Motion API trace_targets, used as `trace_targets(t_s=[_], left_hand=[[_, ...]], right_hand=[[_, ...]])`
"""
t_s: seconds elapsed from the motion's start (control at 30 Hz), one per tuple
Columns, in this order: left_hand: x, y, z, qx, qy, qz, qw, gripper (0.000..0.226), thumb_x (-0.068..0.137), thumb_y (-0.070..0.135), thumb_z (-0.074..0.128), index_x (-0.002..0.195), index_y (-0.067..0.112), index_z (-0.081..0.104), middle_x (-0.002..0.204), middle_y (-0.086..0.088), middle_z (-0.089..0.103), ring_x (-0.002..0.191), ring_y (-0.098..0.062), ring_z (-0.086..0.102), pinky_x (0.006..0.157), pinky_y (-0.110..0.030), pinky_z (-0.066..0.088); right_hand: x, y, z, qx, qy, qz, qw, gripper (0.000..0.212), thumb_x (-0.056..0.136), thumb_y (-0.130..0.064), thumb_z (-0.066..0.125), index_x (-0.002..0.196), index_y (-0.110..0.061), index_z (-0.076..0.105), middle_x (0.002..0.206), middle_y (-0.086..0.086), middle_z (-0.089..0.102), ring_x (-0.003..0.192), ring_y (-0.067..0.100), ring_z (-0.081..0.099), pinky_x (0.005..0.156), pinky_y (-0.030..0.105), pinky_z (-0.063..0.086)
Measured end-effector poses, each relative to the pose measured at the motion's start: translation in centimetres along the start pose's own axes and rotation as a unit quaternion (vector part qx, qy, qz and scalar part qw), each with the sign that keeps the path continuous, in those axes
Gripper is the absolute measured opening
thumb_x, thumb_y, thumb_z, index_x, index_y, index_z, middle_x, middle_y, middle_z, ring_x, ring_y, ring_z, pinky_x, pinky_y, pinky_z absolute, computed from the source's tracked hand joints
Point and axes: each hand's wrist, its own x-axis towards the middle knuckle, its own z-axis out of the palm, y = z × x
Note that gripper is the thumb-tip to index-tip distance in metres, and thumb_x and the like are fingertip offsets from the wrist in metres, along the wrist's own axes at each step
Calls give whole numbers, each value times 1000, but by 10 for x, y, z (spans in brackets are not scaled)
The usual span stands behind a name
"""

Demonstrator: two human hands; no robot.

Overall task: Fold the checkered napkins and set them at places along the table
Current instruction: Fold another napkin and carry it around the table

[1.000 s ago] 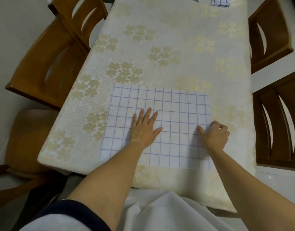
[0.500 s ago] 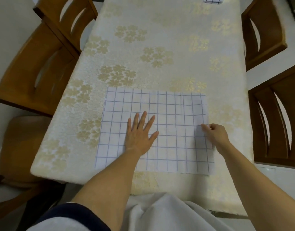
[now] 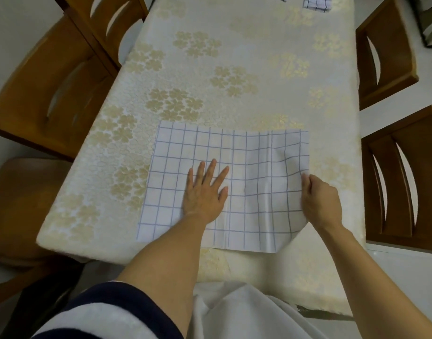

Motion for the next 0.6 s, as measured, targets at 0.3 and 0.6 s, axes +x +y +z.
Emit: trace_targets(t_s=[0.3, 0.6], left_hand=[[0, -2, 2, -8, 7, 6, 1000, 62, 103, 59, 5, 158, 39, -17, 167, 2, -24, 155, -28, -19, 123, -56, -6], [2, -2, 0, -15, -30, 9, 999, 62, 104, 58, 5, 157, 38, -21, 165, 3, -27, 154, -26, -22, 122, -54, -12]], right_hand=[[-24, -39, -19, 21, -8, -48, 999, 51, 109, -35, 33, 68, -10, 49, 55, 8, 52, 49, 28, 48, 47, 35, 35], [-47, -123, -6, 39, 18, -121, 992, 44, 109, -29, 36, 64, -28, 32, 52, -4, 41, 46, 15, 38, 47, 32, 22]])
